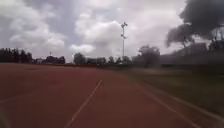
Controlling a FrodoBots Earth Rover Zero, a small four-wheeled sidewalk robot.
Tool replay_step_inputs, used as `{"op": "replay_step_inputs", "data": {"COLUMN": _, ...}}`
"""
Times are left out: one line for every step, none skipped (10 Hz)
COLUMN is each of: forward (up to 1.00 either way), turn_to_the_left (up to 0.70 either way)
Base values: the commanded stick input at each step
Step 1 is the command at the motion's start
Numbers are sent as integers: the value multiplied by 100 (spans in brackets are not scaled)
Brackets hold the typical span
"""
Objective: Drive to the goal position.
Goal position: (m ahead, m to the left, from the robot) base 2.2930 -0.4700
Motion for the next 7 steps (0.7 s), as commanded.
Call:
{"op": "replay_step_inputs", "data": {"forward": 70, "turn_to_the_left": 0}}
{"op": "replay_step_inputs", "data": {"forward": 70, "turn_to_the_left": 0}}
{"op": "replay_step_inputs", "data": {"forward": 70, "turn_to_the_left": 0}}
{"op": "replay_step_inputs", "data": {"forward": 70, "turn_to_the_left": 0}}
{"op": "replay_step_inputs", "data": {"forward": 70, "turn_to_the_left": 0}}
{"op": "replay_step_inputs", "data": {"forward": 70, "turn_to_the_left": 0}}
{"op": "replay_step_inputs", "data": {"forward": 70, "turn_to_the_left": 0}}
